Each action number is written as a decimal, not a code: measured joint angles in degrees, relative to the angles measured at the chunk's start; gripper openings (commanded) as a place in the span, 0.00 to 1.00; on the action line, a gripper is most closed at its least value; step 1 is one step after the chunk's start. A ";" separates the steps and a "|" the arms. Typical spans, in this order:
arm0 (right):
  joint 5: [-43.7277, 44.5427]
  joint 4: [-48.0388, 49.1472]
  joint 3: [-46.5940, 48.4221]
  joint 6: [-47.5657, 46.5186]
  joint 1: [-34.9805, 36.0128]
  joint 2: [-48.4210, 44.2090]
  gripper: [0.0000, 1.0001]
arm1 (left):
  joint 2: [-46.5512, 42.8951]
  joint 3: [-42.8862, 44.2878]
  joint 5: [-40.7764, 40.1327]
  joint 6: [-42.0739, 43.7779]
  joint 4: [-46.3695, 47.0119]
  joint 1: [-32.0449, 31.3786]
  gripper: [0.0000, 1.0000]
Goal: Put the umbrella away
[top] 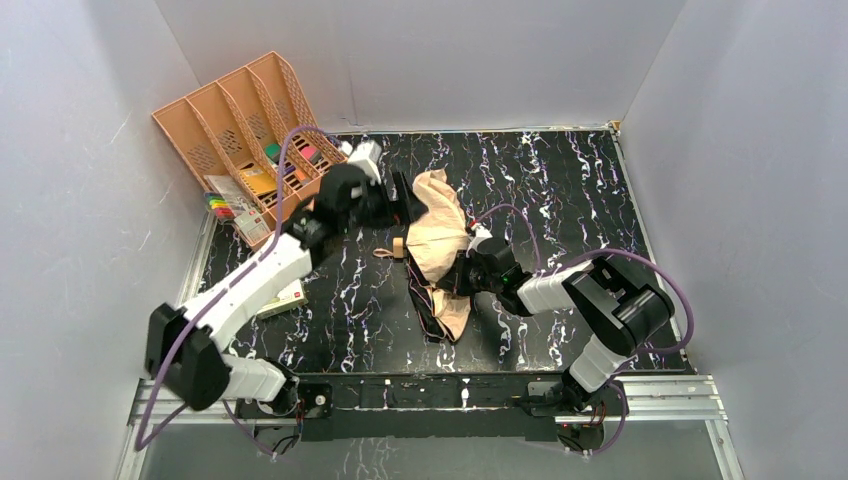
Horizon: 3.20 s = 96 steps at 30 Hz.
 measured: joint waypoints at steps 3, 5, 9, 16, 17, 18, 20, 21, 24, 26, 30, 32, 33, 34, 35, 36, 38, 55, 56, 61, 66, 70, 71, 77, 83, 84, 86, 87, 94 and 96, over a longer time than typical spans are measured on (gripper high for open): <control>-0.02 -0.09 0.00 -0.74 0.00 -0.07 0.00 | 8.81 10.82 2.08 2.89 -4.39 5.68 0.83; -0.07 -0.15 0.02 -0.96 0.00 -0.13 0.00 | 14.73 16.74 3.87 4.17 -5.95 8.44 0.82; -0.17 -0.52 0.15 -1.16 0.00 -0.24 0.00 | 25.31 24.79 8.76 4.79 -8.39 12.28 0.80; -0.50 -0.92 0.39 -1.18 0.00 -0.24 0.00 | 38.34 30.16 18.12 3.26 -8.44 14.56 0.76; -0.59 -1.01 0.44 -1.18 0.00 -0.24 0.00 | 39.65 30.99 18.91 3.15 -8.55 14.56 0.76; -0.66 -1.03 0.44 -1.18 0.00 -0.24 0.00 | 40.63 31.76 19.37 3.10 -8.79 14.56 0.75; -0.74 -1.09 0.46 -1.16 0.00 -0.24 0.00 | 41.92 33.07 19.80 3.10 -9.38 14.56 0.71; -0.83 -1.20 0.52 -1.16 0.00 -0.24 0.00 | 42.29 33.83 20.06 3.13 -9.66 14.53 0.68; -1.01 -1.70 0.76 -1.16 -0.02 -0.24 0.00 | 43.17 36.15 20.85 3.08 -9.81 14.53 0.61; -1.05 -1.77 0.76 -1.16 -0.02 -0.24 0.00 | 43.80 37.86 21.57 3.10 -9.66 14.53 0.60; -1.09 -1.77 0.76 -1.14 -0.04 -0.24 0.00 | 44.61 39.82 22.58 3.10 -9.64 14.53 0.64; -1.11 -1.77 0.76 -1.11 -0.07 -0.24 0.00 | 45.16 40.59 22.97 3.10 -9.64 14.53 0.64; -1.09 -1.75 0.76 -1.07 -0.07 -0.24 0.00 | 45.46 40.92 23.15 3.08 -9.73 14.53 0.62; -1.07 -1.73 0.74 -0.92 -0.07 -0.24 0.00 | 45.79 41.24 23.30 3.08 -9.70 14.53 0.60; -1.05 -1.70 0.74 -0.83 -0.07 -0.24 0.00 | 46.10 41.48 23.37 3.08 -9.68 14.53 0.57; -1.05 -1.62 0.68 -0.66 -0.07 -0.24 0.00 | 46.36 41.57 23.37 3.06 -9.68 14.53 0.53; -1.05 -1.40 0.55 -0.33 -0.07 -0.24 0.00 | 47.01 41.97 23.39 3.04 -9.79 14.53 0.44; -2.16 10.69 -2.84 11.13 0.09 4.00 0.00 | 46.62 46.69 26.16 1.27 -10.08 13.88 0.00; -2.29 11.85 -2.80 12.22 0.24 4.76 0.00 | 45.70 46.56 26.27 0.94 -10.05 13.60 0.00; -1.97 13.16 -2.40 15.63 0.66 5.97 0.00 | 33.00 40.46 23.10 1.31 -10.40 8.66 0.00; -1.44 12.79 -2.29 16.55 0.81 5.95 0.00 | 19.12 27.30 17.86 2.29 -7.93 1.62 0.00; -1.42 12.50 -2.25 16.65 0.81 5.79 0.03 | 11.19 14.99 14.40 2.03 -3.37 -2.84 0.00; -1.44 12.11 -2.25 16.55 0.81 5.53 0.04 | 9.49 11.41 13.20 1.90 -2.01 -3.85 0.00; -1.86 7.08 -2.82 13.99 1.11 0.70 0.11 | -0.22 -11.21 8.90 -1.03 7.39 -8.63 0.11; -2.12 -0.63 -3.54 10.60 1.53 -9.33 0.14 | -3.91 -25.14 6.19 -4.50 17.03 -12.11 0.37; -2.03 -2.14 -3.54 9.97 1.55 -11.17 0.14 | -3.98 -26.60 5.86 -4.92 18.34 -12.41 0.42; -1.79 -4.87 -3.69 9.20 1.55 -14.36 0.14 | -3.93 -29.09 5.35 -5.79 20.74 -12.94 0.47; -1.57 -6.29 -3.85 8.83 1.55 -16.04 0.14 | -3.87 -29.90 5.20 -6.14 21.84 -13.09 0.48; 0.52 -17.05 -5.44 6.40 1.55 -28.20 0.14 | 0.09 -31.30 4.83 -7.10 27.93 -13.40 0.34; 0.66 -19.02 -5.46 5.73 1.55 -31.23 0.14 | 1.77 -31.69 4.81 -7.34 29.05 -13.55 0.29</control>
